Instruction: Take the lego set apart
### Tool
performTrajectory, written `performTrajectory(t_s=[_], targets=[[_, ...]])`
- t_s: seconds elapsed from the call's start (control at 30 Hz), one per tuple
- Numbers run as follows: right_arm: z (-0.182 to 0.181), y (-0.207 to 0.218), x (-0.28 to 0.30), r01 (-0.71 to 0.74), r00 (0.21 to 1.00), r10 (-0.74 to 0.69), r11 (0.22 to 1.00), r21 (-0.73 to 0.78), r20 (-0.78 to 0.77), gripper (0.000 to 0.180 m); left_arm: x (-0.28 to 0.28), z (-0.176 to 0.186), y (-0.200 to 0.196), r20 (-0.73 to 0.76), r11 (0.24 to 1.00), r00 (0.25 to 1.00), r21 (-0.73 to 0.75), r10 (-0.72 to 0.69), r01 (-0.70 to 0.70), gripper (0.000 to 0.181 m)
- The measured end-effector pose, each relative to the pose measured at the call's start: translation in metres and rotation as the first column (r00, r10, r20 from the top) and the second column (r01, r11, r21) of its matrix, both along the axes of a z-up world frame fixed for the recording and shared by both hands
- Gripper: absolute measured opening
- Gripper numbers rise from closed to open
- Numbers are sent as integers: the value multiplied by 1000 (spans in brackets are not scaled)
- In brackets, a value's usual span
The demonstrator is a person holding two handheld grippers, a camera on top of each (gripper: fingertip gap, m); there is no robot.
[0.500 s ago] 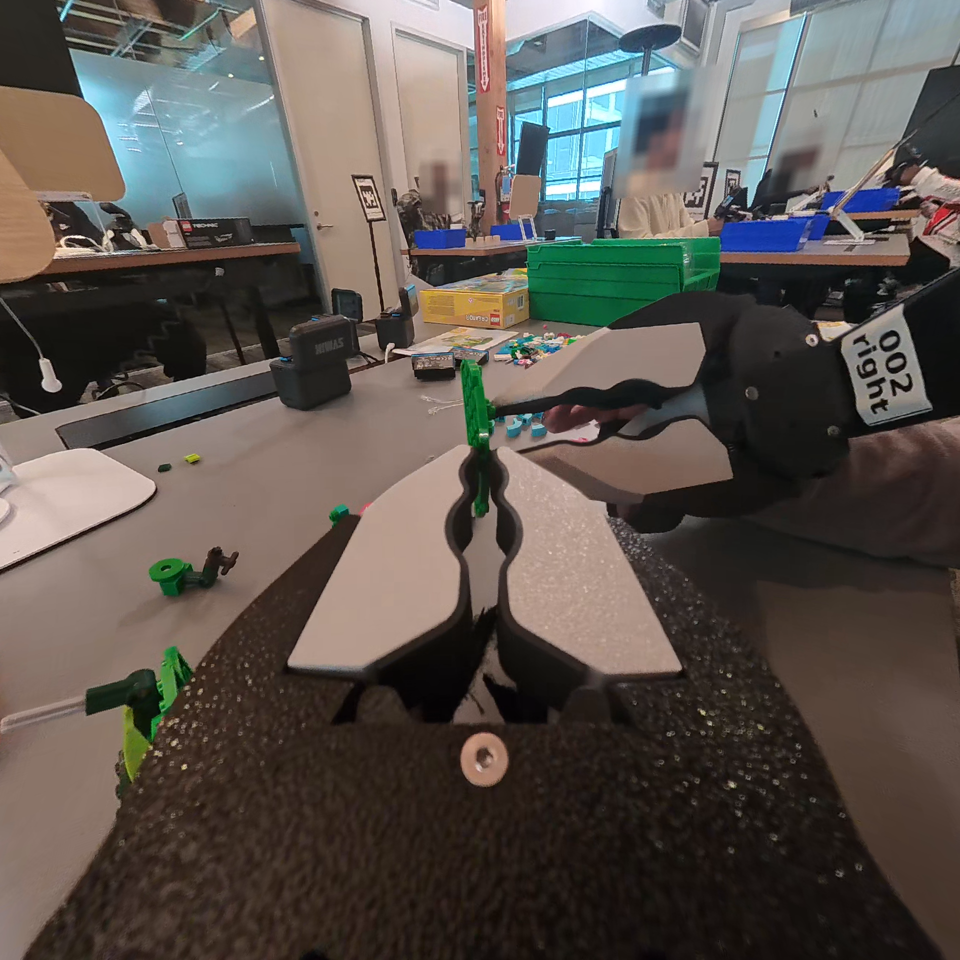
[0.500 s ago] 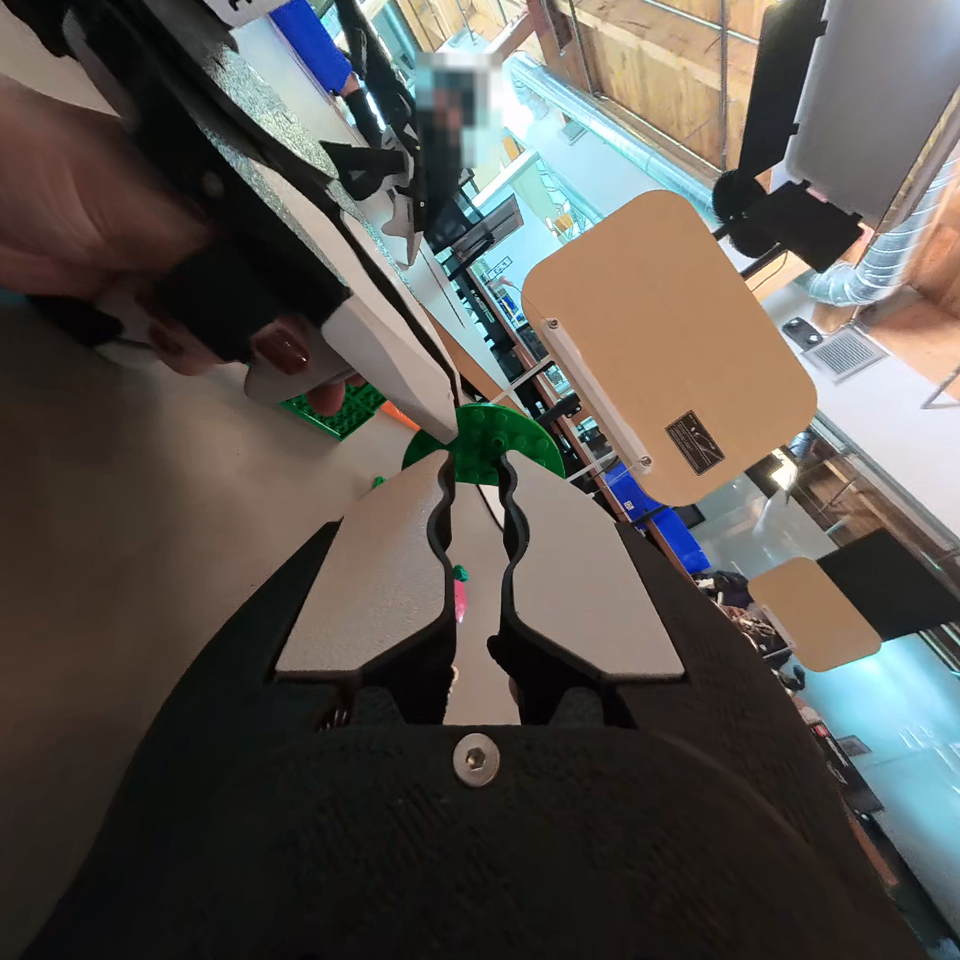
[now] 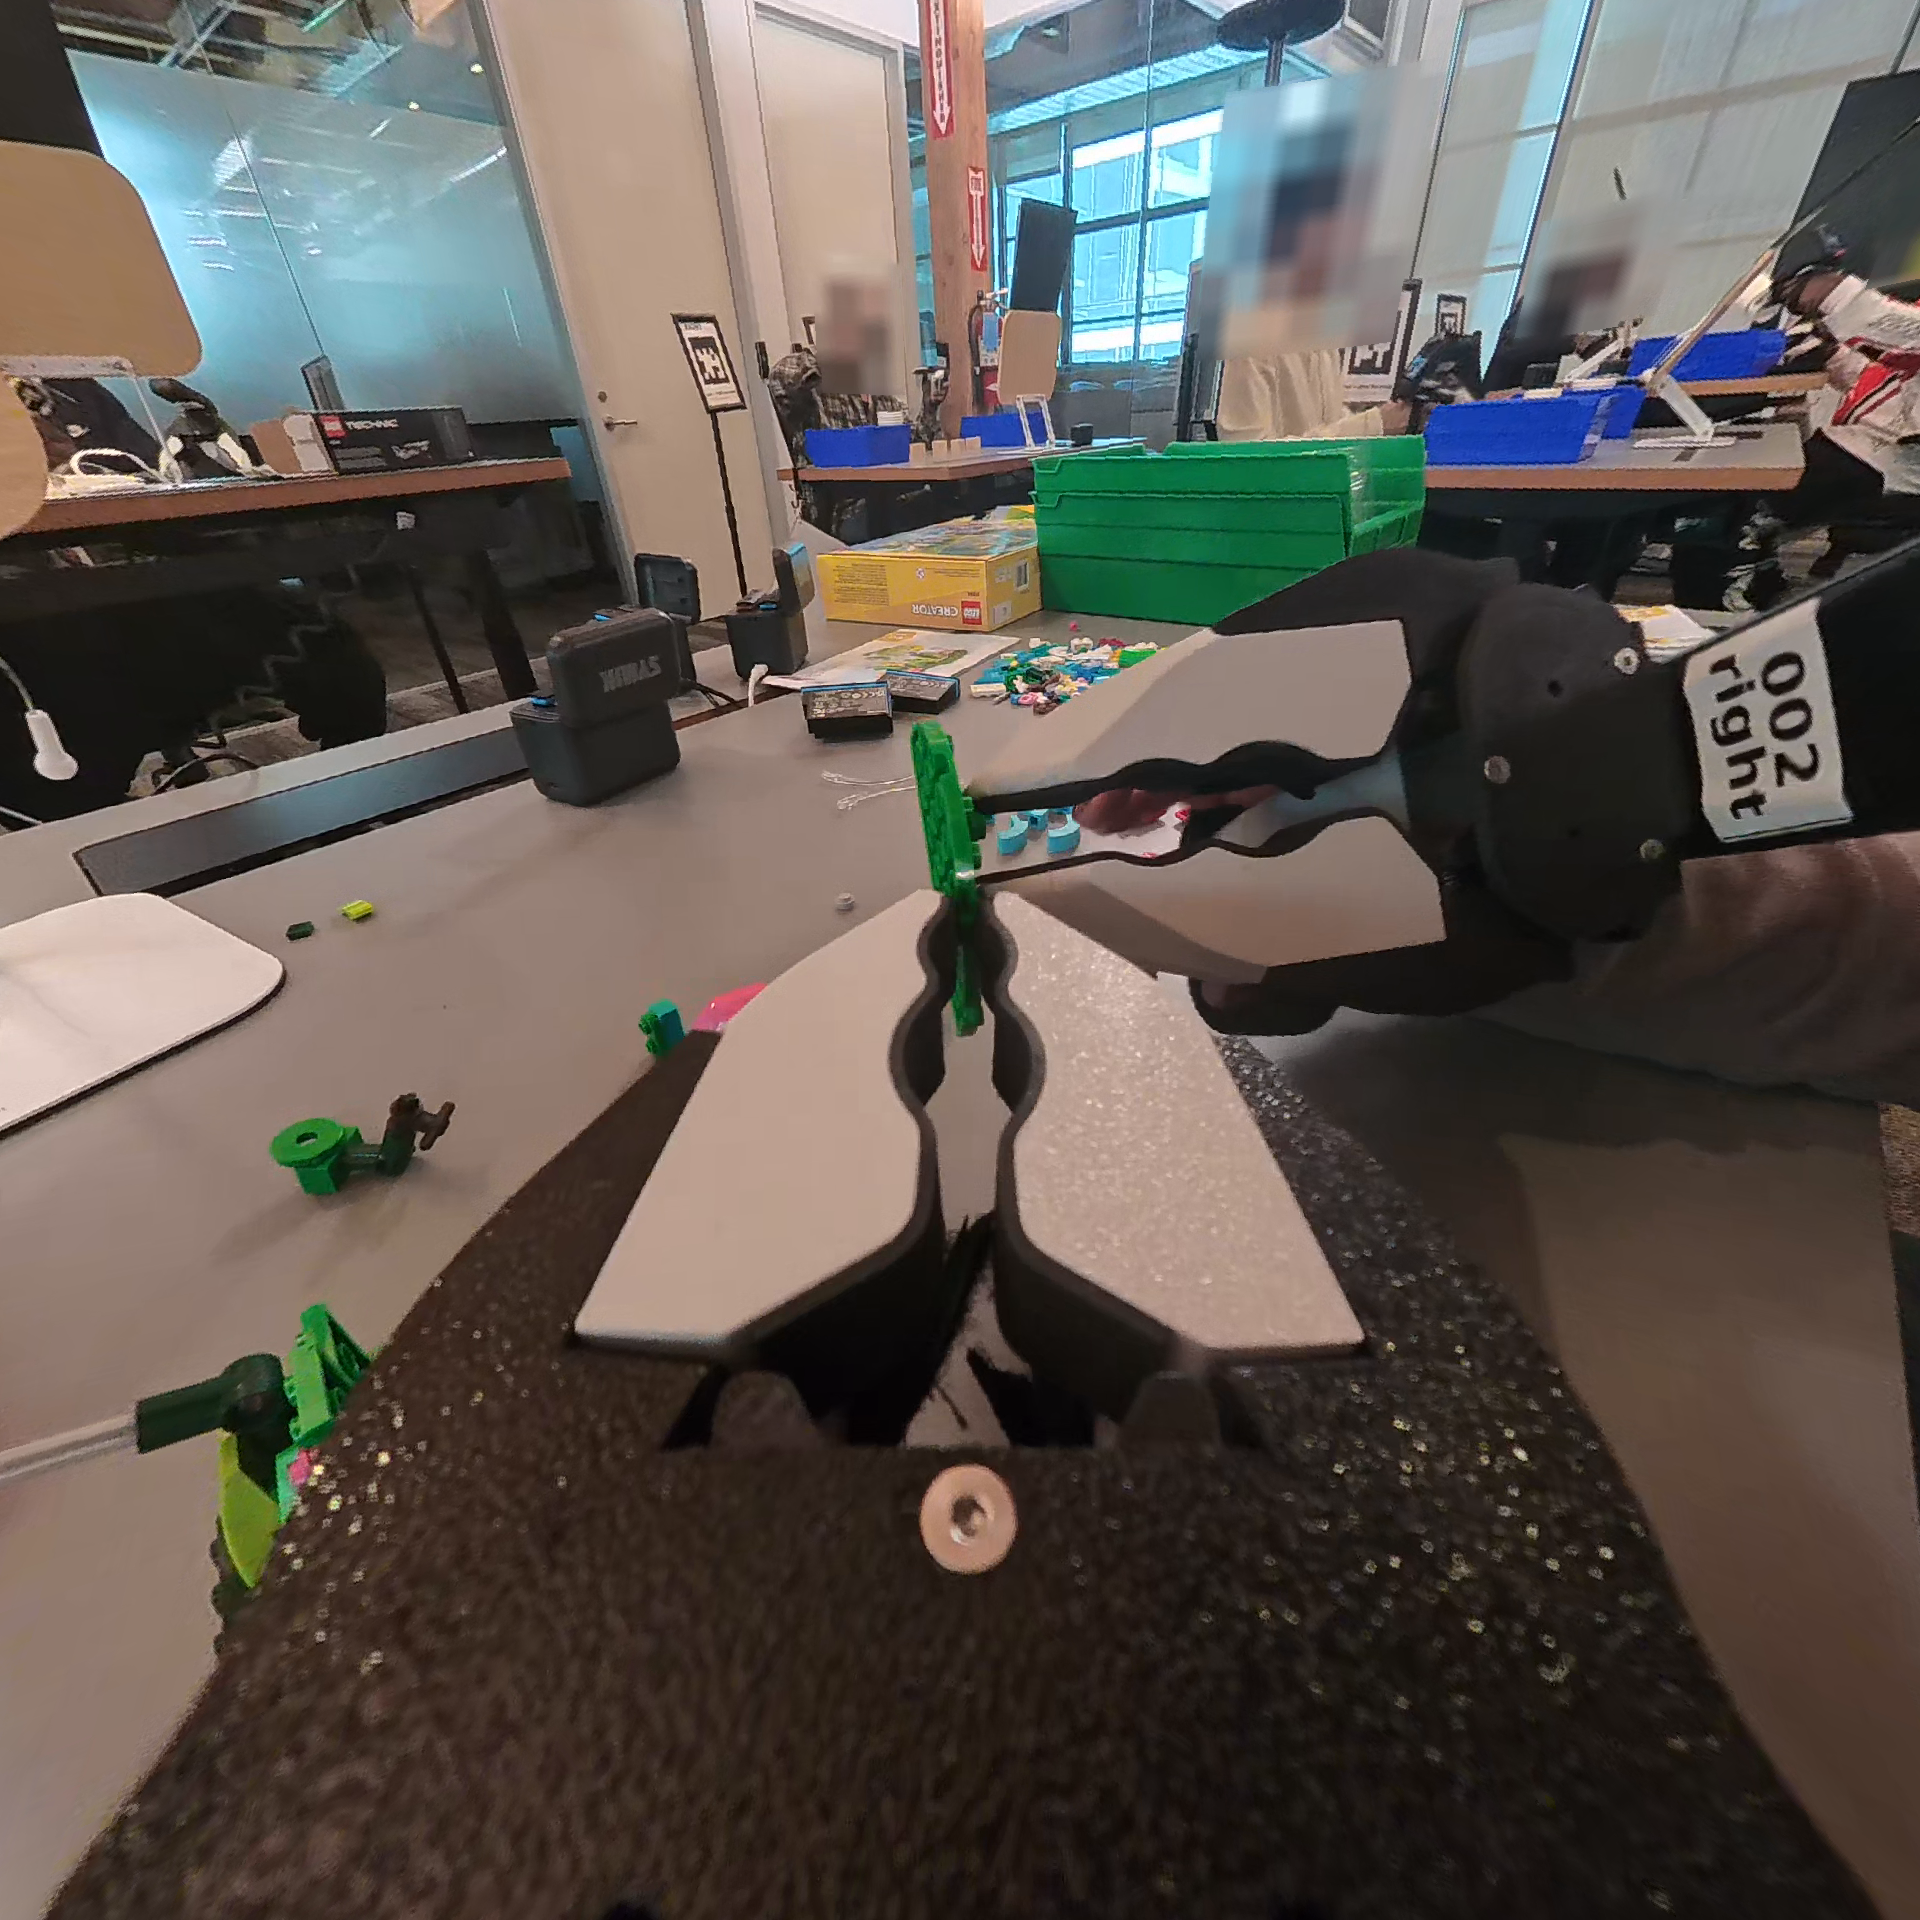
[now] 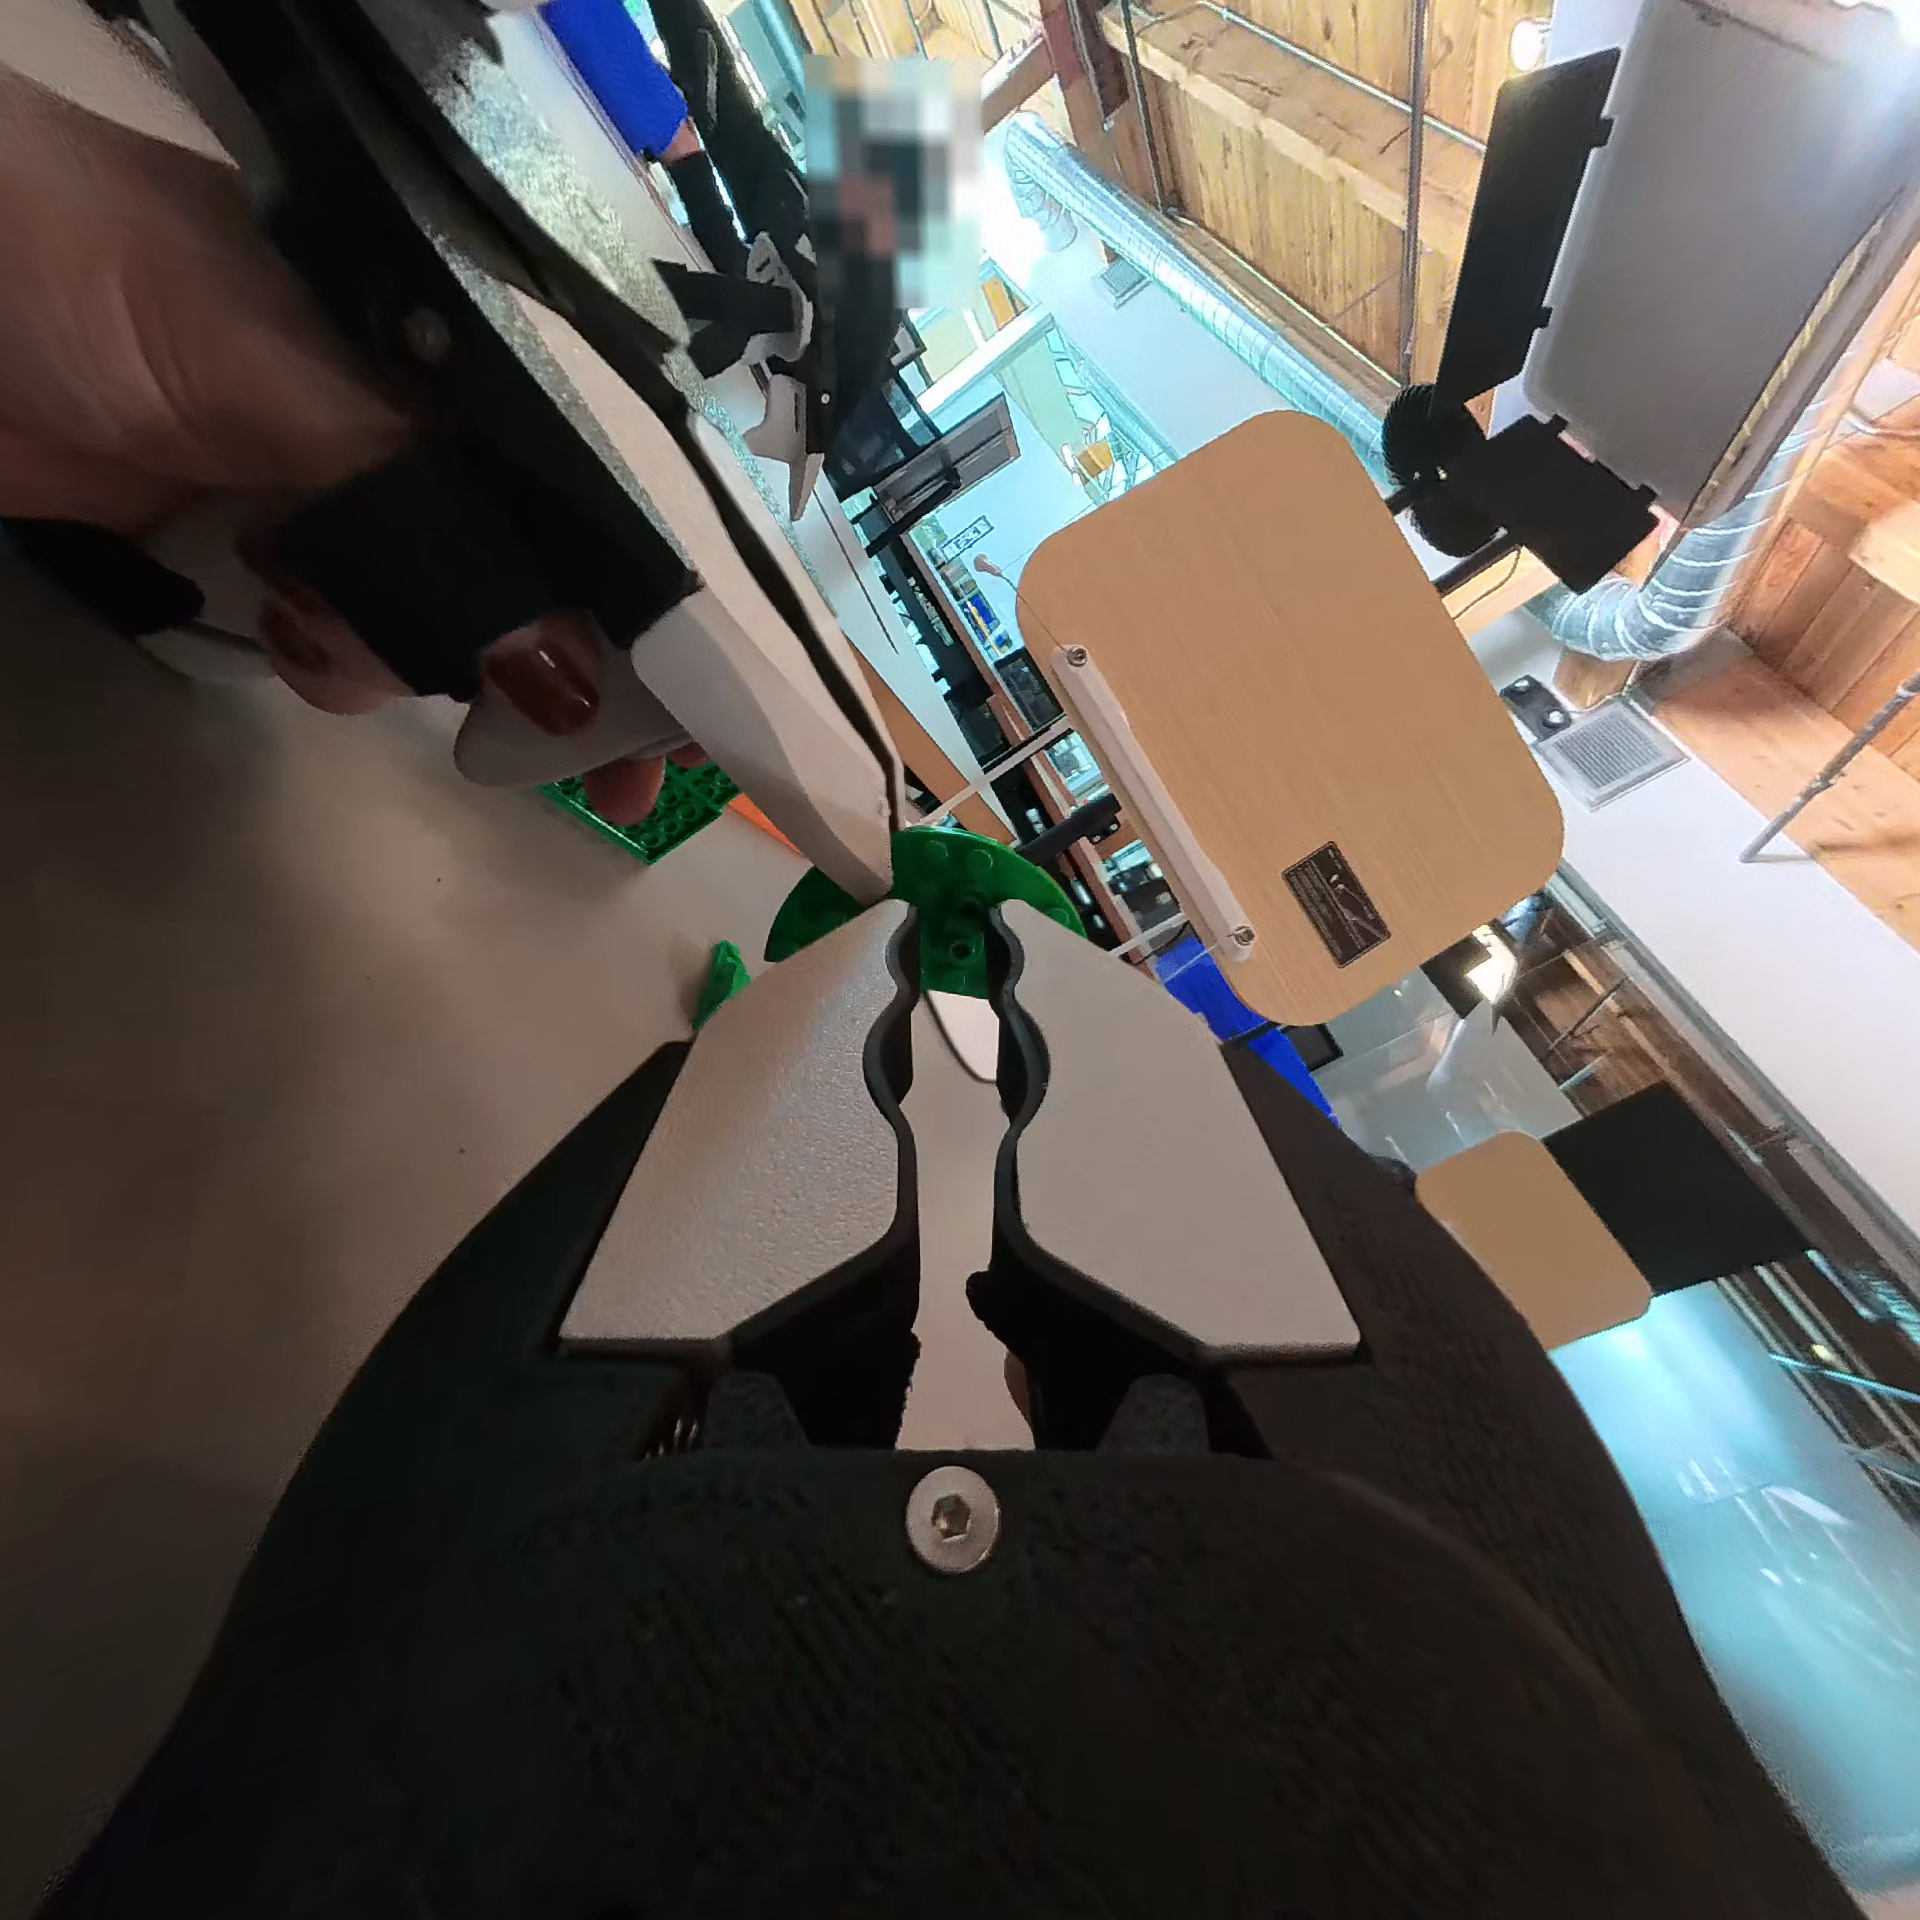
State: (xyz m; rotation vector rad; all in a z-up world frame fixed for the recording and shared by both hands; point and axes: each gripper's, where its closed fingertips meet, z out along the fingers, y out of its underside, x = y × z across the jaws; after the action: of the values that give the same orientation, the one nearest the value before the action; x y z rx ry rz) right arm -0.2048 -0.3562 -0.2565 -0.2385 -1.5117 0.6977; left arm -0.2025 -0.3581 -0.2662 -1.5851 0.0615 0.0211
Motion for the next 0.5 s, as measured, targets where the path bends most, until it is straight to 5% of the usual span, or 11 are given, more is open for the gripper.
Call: performTrajectory(t_s=[0.5], targets=[[-3, 2, 2, 5, 1000, -4, 997, 72, -14, 9, 2, -4, 2, -16, 999, 1000, -34, -3, 2, 3]])
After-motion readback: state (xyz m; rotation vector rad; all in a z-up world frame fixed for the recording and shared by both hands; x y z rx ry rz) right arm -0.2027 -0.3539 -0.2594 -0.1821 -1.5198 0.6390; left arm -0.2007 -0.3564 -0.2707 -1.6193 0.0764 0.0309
